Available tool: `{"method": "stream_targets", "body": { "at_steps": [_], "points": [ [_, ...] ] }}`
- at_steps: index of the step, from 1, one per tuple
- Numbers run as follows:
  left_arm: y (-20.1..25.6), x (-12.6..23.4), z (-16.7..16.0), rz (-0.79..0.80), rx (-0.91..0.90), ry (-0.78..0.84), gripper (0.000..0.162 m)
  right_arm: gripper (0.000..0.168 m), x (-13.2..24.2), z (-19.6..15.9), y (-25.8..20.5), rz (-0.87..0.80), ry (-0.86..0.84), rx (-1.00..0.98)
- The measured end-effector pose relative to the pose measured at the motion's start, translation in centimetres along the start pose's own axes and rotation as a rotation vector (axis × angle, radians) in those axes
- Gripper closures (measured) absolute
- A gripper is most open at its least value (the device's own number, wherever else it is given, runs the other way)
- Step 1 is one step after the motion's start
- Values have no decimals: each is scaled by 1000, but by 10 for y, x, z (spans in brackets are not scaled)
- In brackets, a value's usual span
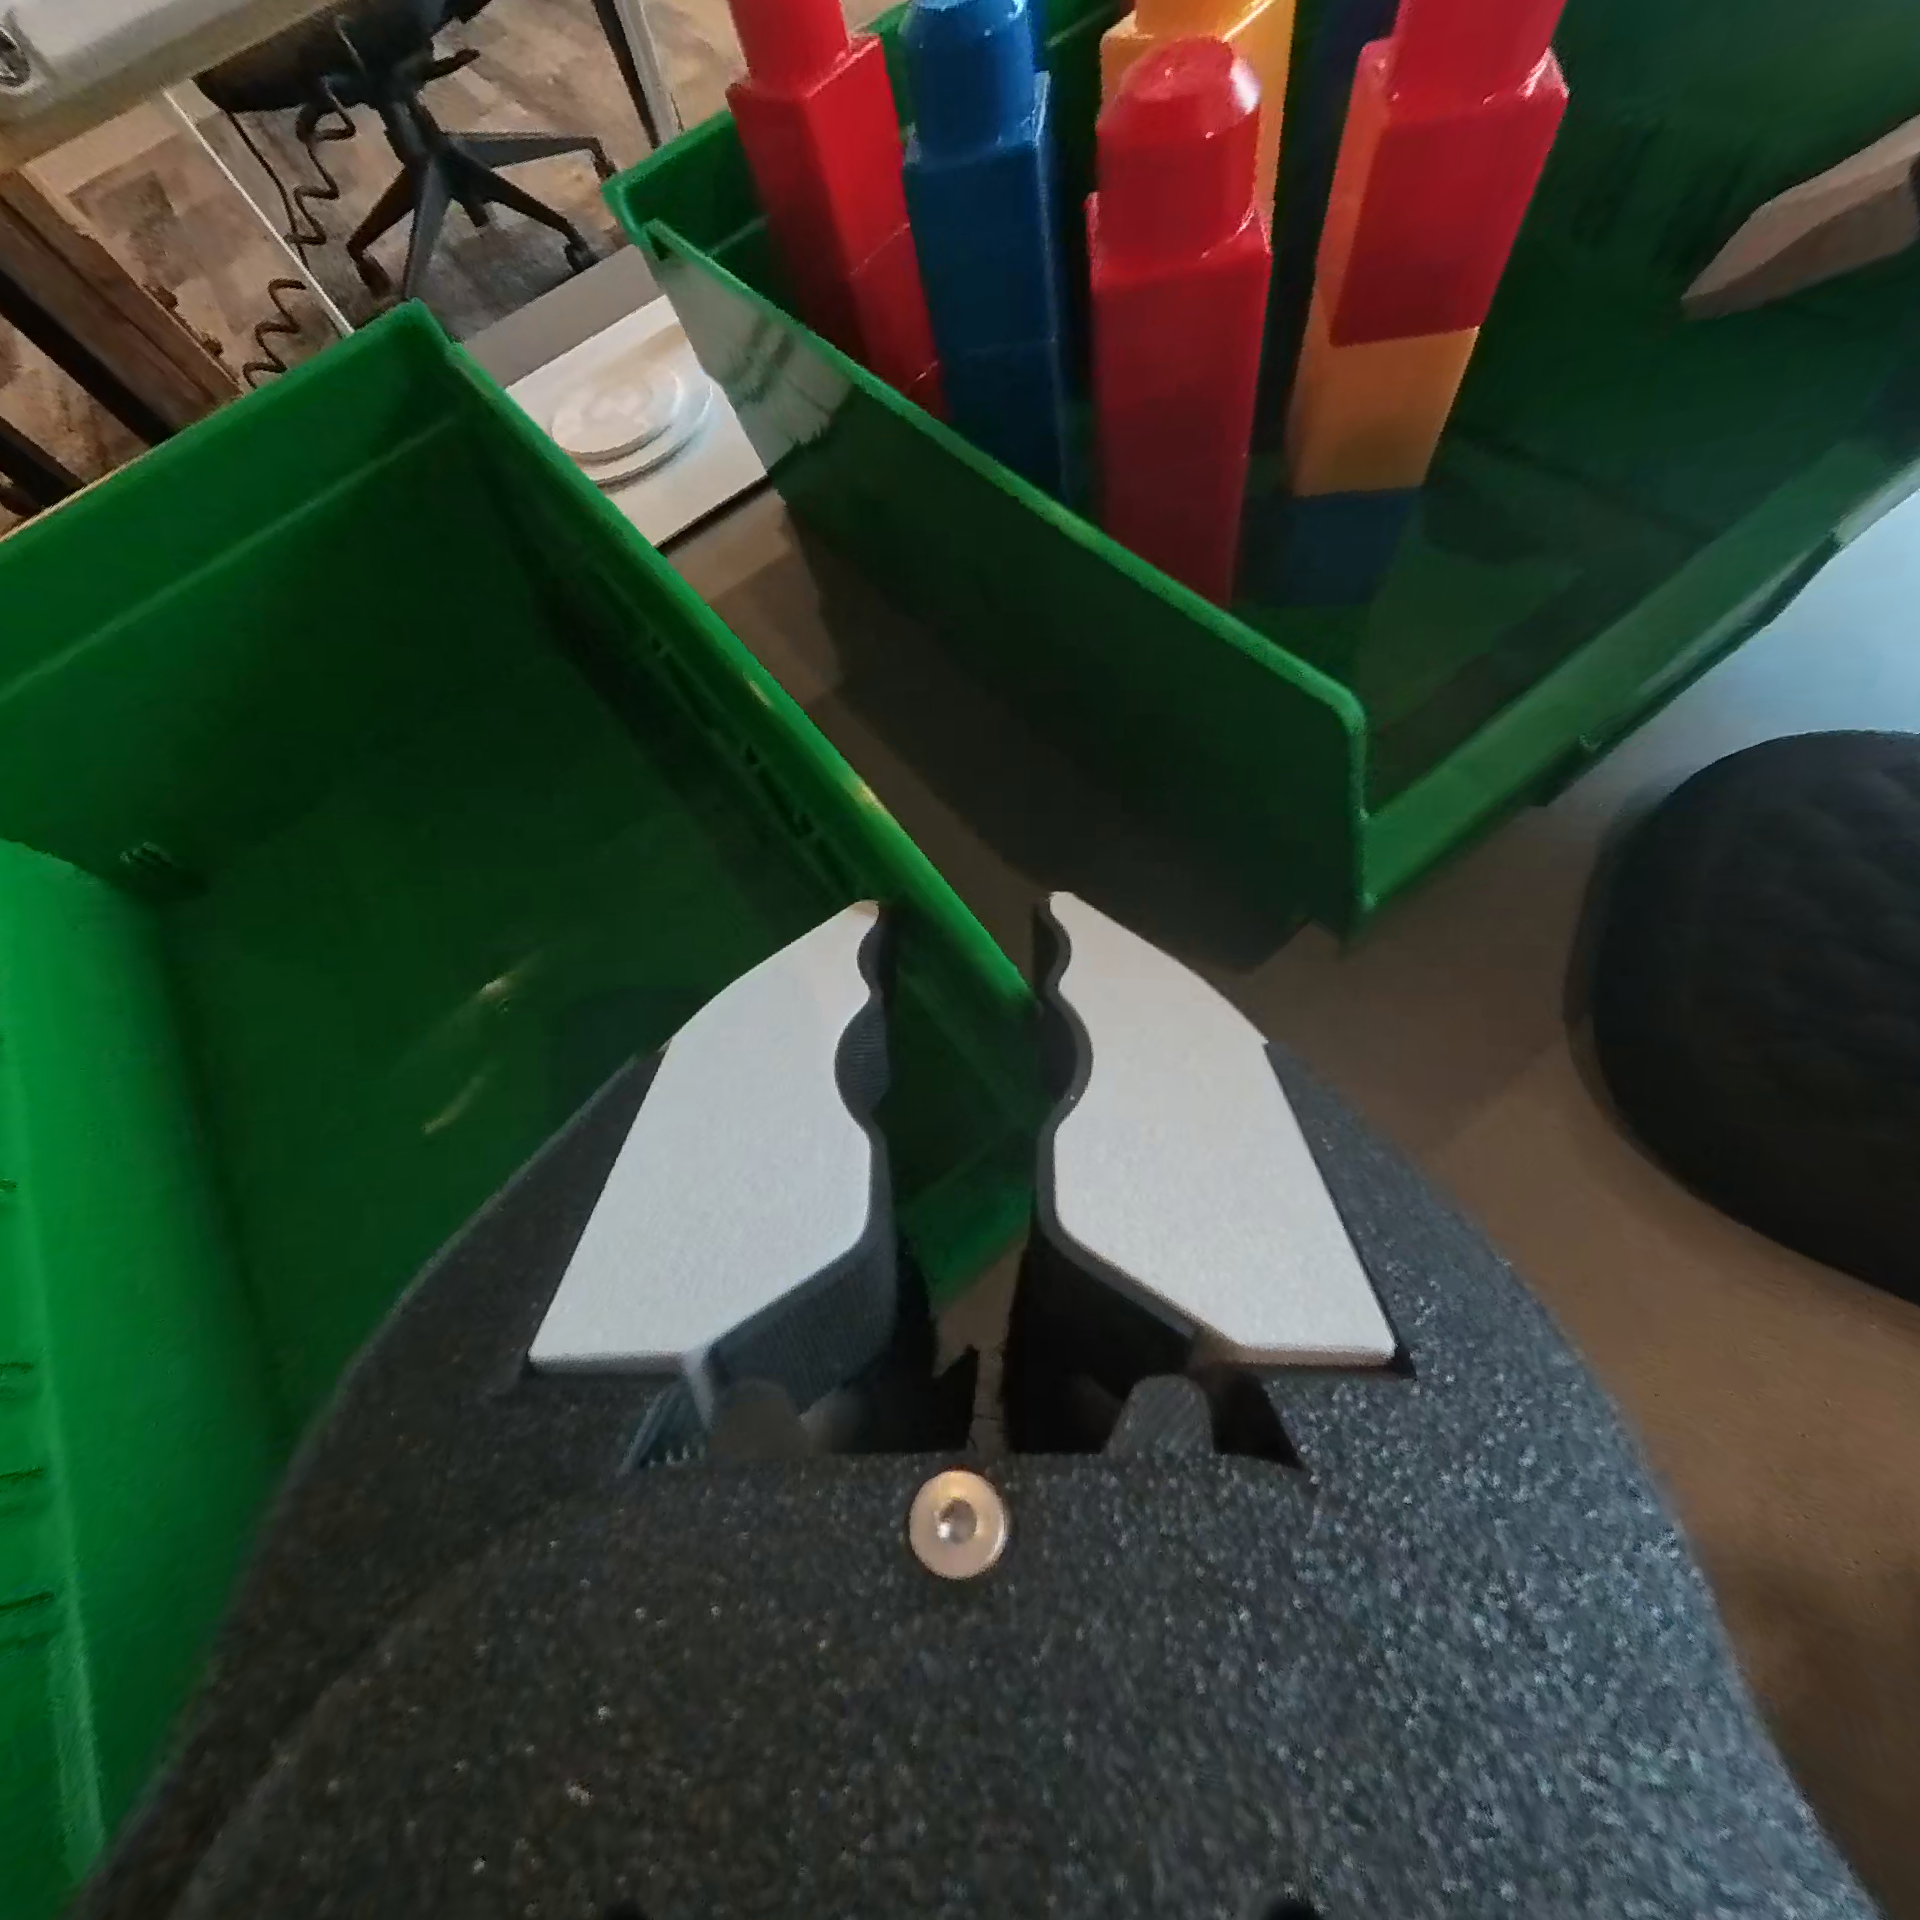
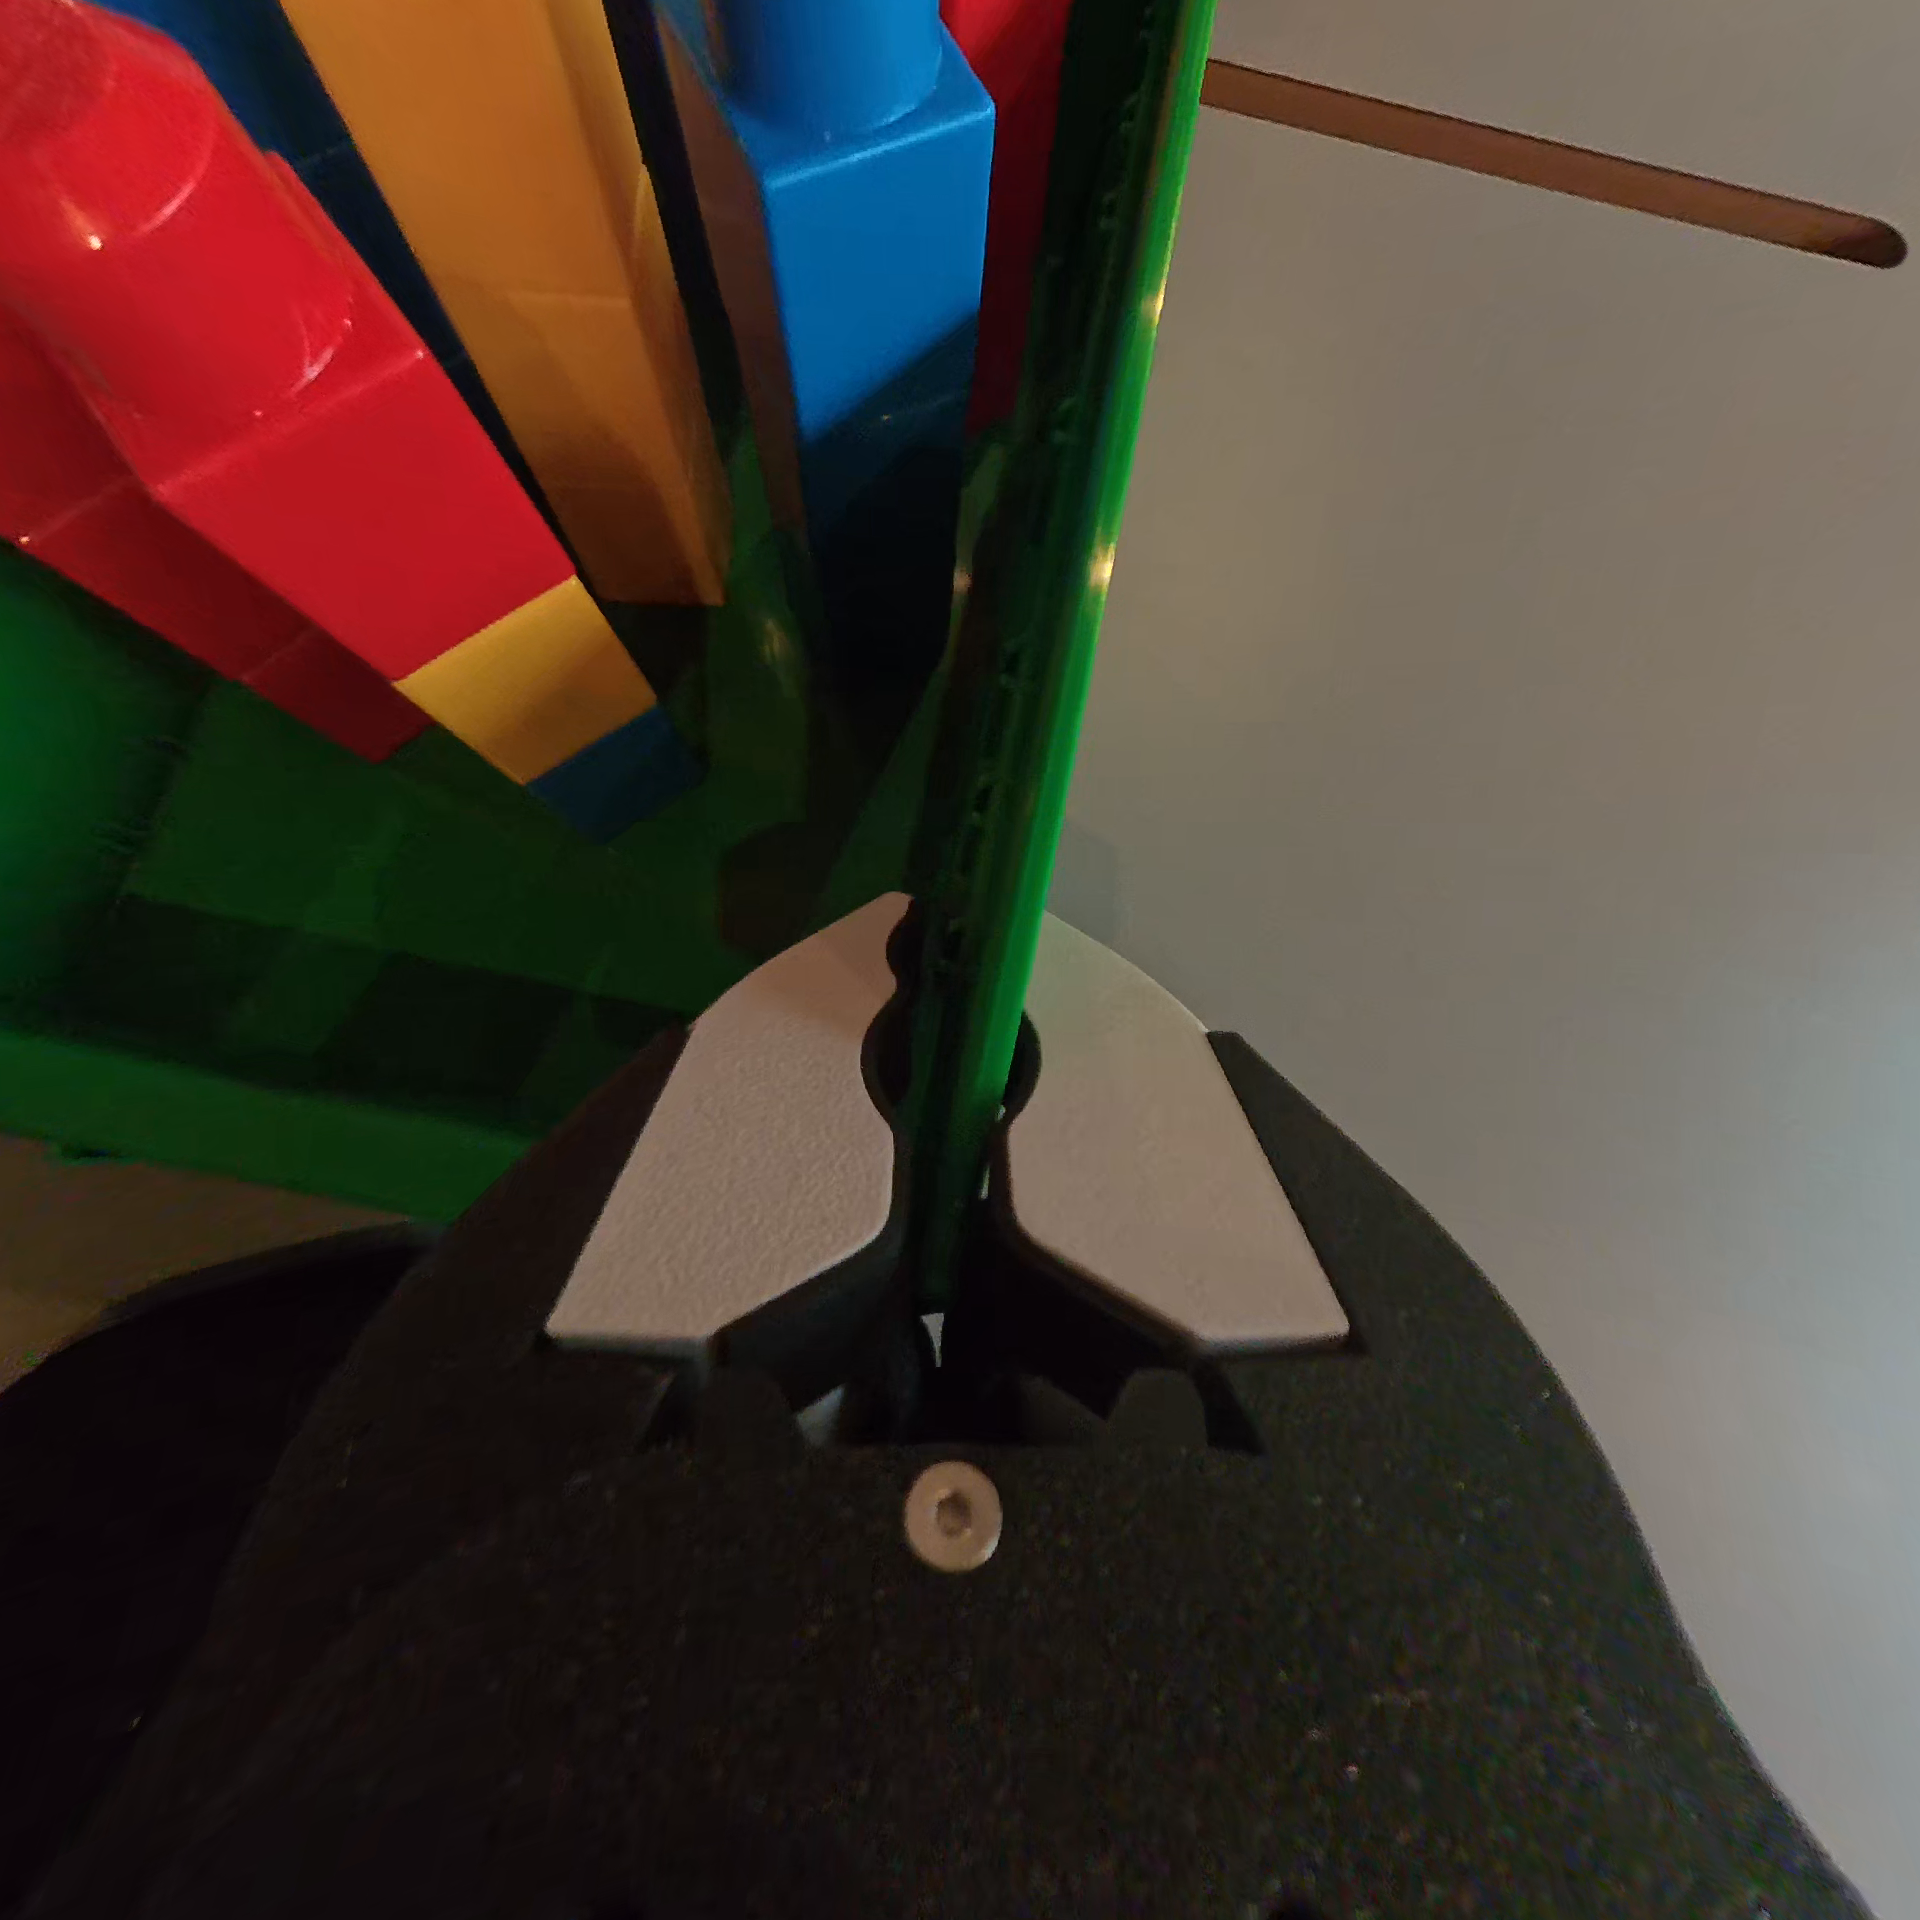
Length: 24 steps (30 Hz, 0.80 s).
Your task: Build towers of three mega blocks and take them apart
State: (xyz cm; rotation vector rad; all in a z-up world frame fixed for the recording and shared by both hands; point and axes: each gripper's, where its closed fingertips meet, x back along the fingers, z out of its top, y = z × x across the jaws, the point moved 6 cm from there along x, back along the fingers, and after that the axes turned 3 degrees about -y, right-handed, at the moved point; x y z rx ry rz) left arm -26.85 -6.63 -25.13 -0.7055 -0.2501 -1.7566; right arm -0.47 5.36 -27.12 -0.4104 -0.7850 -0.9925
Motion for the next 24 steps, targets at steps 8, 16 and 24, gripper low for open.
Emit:
{"method": "stream_targets", "body": {
  "at_steps": [8,16,24],
  "points": [
    [20,52,34,216,-18,392,84,109,-1,-3,-7,119,73,-10],
    [76,26,18,96,39,405,98,112,22,-14,-8,85,319,100],
    [69,-3,13,14,304,393,126,98,11,-25,-13,62,307,158]
  ]
}}
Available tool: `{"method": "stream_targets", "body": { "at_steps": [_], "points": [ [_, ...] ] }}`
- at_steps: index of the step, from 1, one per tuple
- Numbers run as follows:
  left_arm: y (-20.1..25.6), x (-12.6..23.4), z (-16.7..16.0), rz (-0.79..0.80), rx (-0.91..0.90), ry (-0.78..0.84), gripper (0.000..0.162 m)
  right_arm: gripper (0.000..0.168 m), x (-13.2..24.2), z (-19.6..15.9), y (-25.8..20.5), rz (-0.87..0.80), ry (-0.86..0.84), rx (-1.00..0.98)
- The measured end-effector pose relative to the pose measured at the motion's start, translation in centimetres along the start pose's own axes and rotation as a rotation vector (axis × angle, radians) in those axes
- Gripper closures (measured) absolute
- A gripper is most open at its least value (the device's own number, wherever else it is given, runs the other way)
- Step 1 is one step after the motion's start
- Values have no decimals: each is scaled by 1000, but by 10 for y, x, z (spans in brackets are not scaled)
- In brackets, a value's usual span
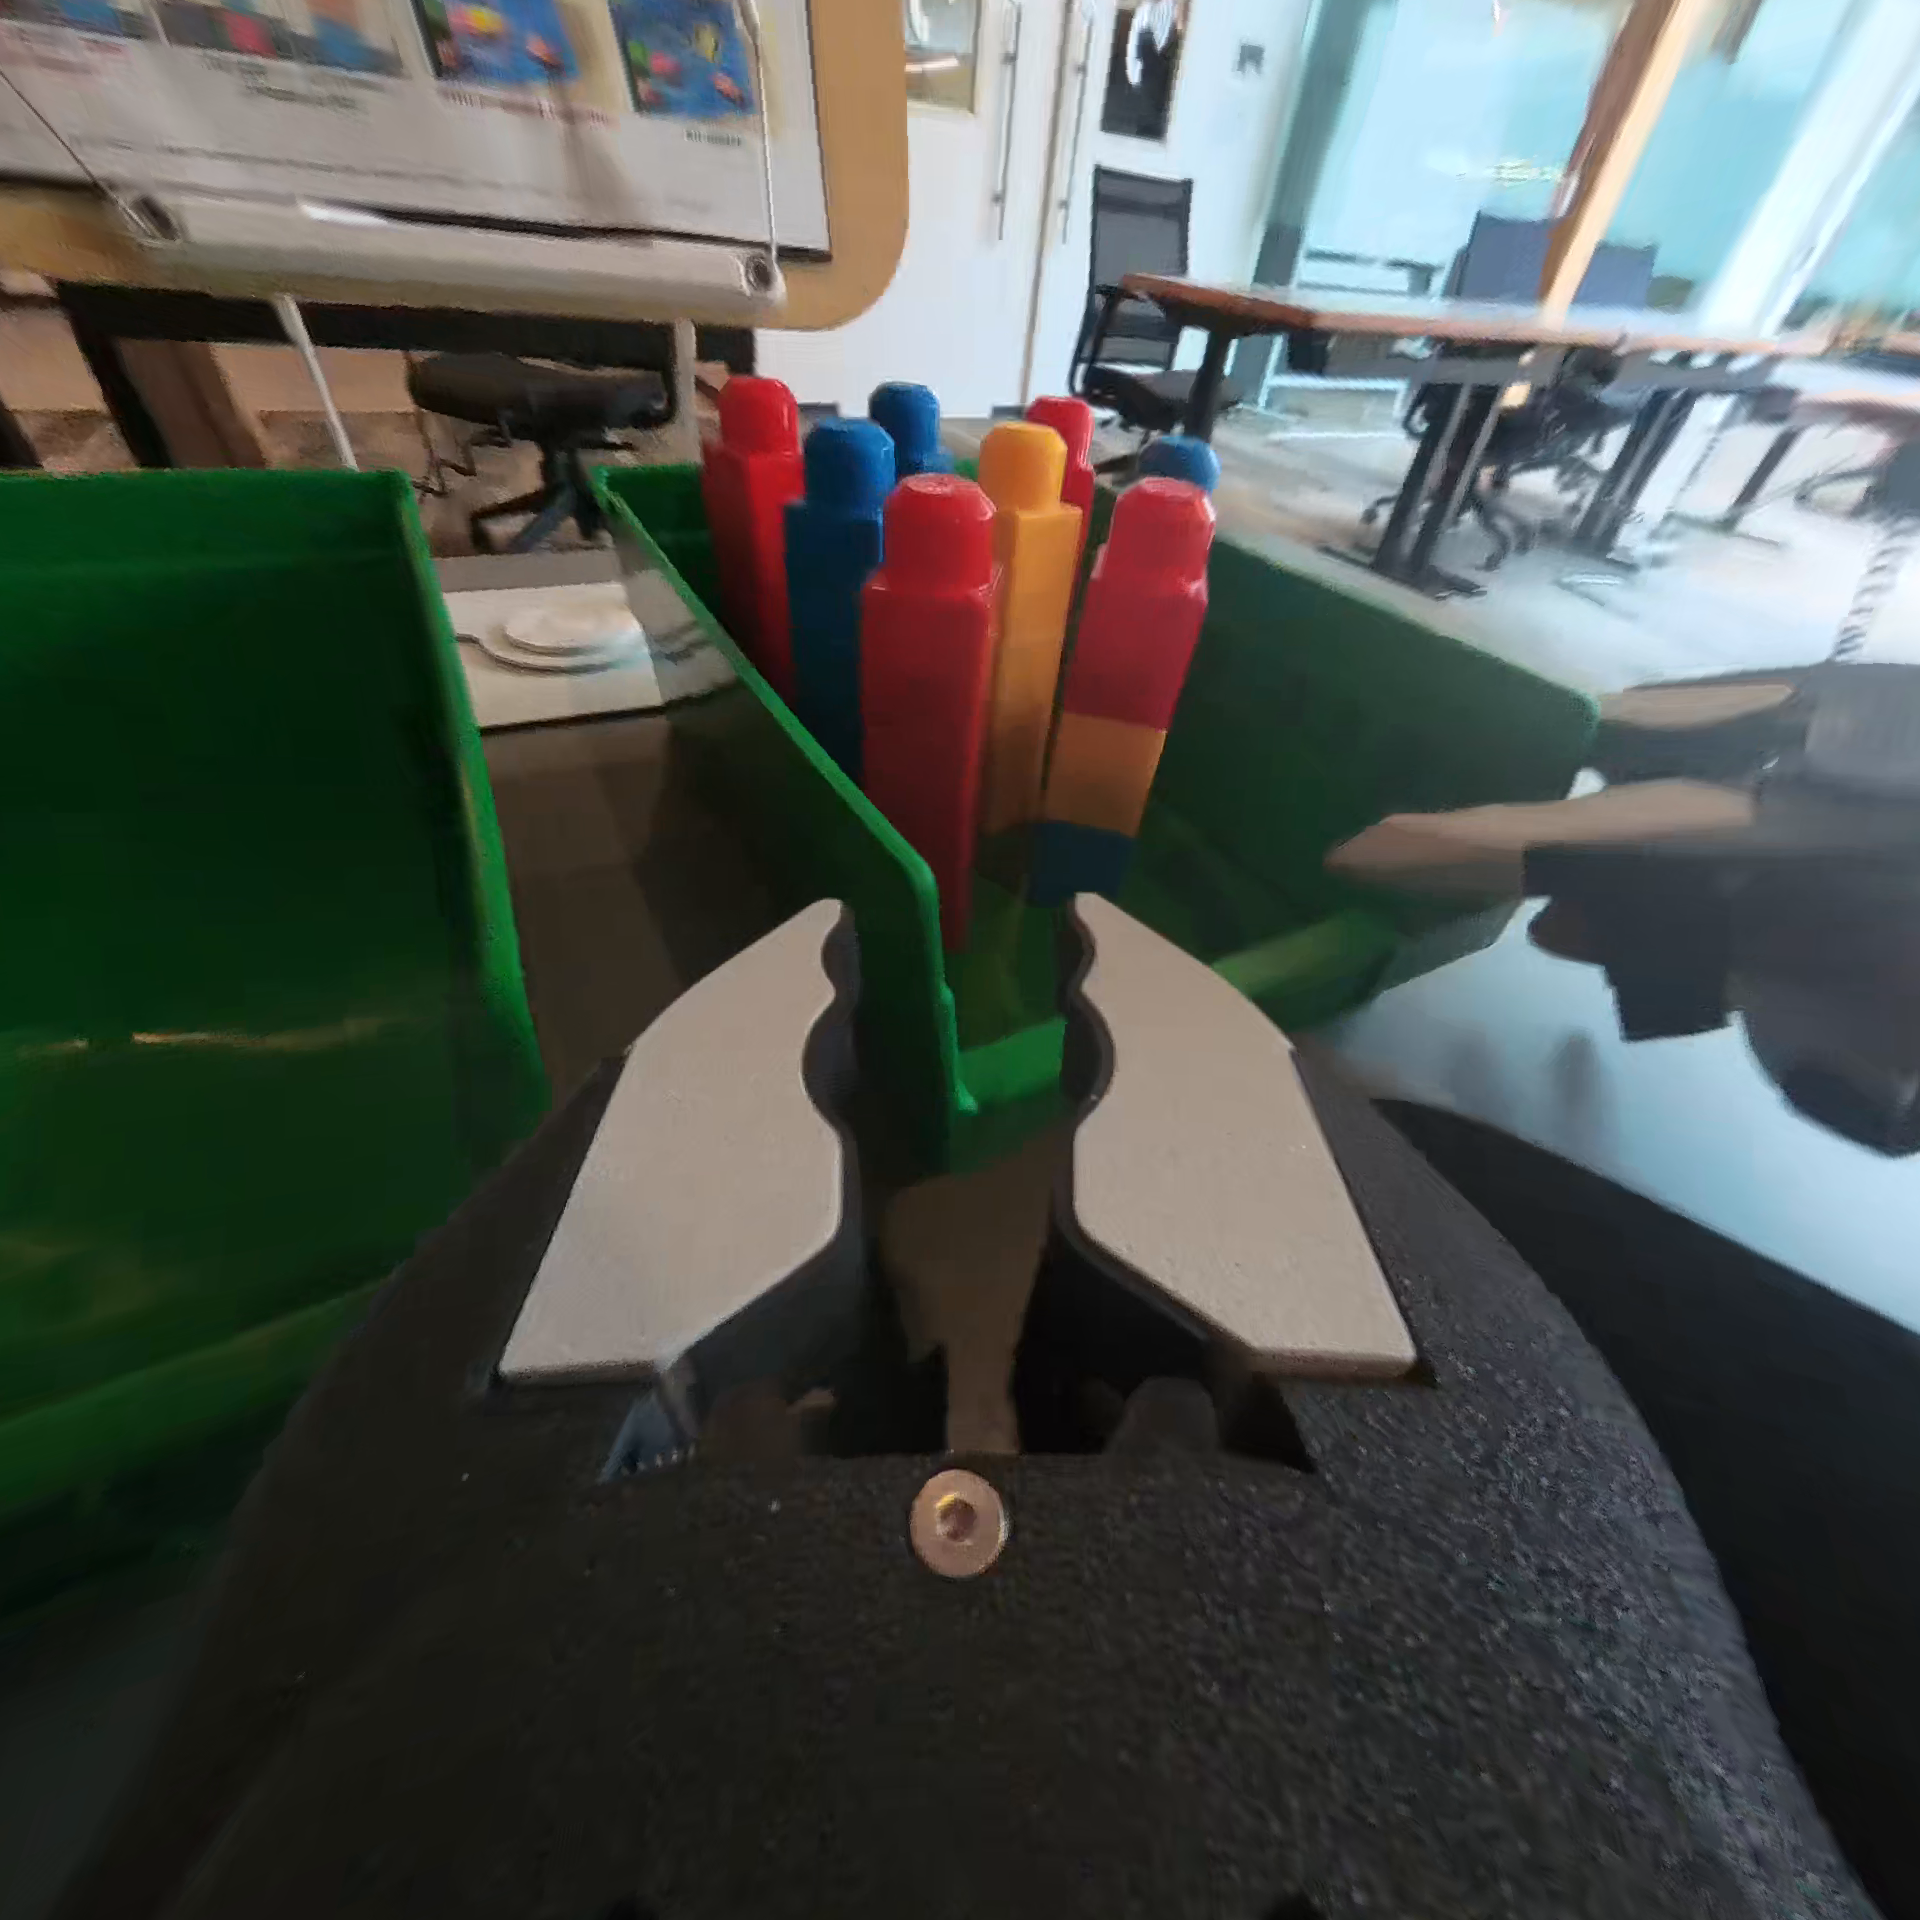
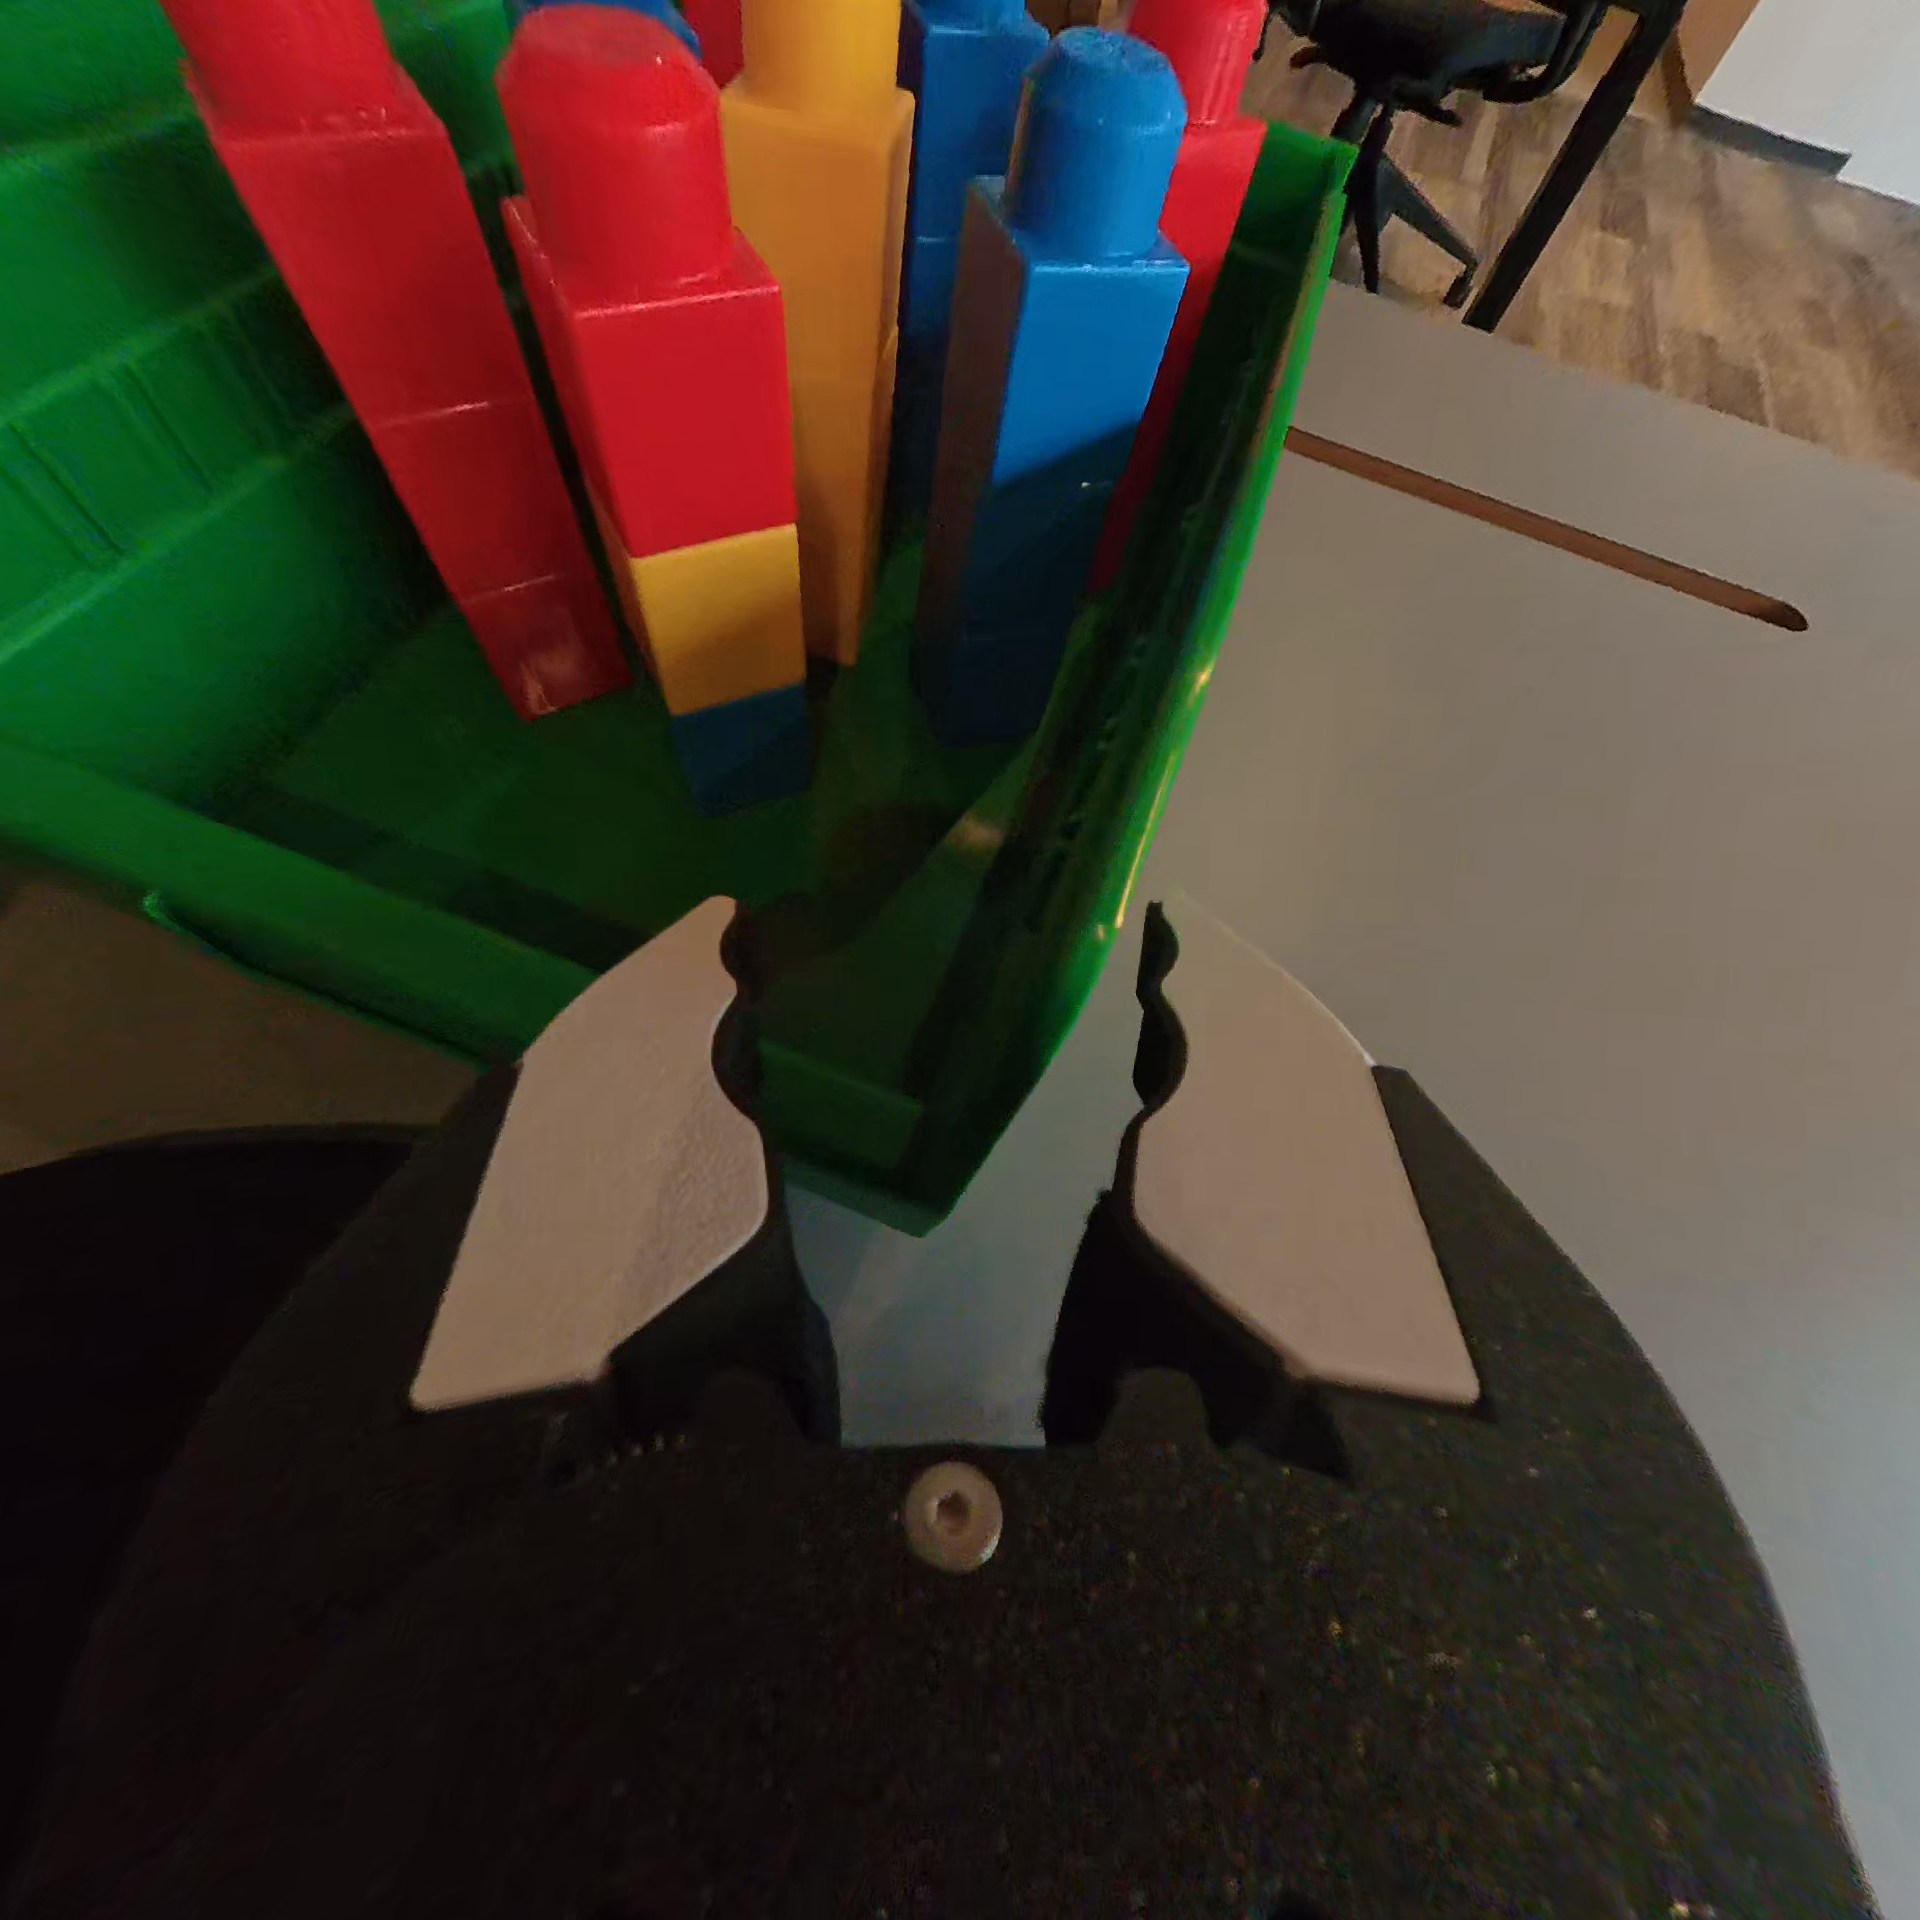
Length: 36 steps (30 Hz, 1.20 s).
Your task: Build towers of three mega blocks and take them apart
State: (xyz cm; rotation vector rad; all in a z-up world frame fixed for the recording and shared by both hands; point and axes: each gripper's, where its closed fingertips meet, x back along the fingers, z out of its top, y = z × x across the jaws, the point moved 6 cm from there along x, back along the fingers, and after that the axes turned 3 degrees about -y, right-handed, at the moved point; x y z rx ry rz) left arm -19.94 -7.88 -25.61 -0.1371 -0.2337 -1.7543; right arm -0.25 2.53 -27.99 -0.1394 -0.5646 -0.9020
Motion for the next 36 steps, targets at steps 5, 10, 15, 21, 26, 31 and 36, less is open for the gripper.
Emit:
{"method": "stream_targets", "body": {
  "at_steps": [5,10,15,21,26,31,36],
  "points": [
    [-4,-18,-7,34,13,-64,123,100,-3,3,4,2,24,-18],
    [-1,-38,-13,106,-101,-97,126,109,-10,0,8,2,-28,28],
    [-5,-47,-15,203,-194,-139,136,133,-14,1,7,36,-54,28],
    [-10,-49,-14,225,-172,-140,147,154,-11,2,11,-41,-83,2],
    [-8,-48,-13,205,-186,-120,148,160,-9,2,12,-129,-102,35],
    [-3,-46,-12,175,-203,-100,148,162,1,0,13,-155,-104,16],
    [2,-41,-5,150,-196,-51,149,162,18,8,13,-200,-73,28]
  ]
}}
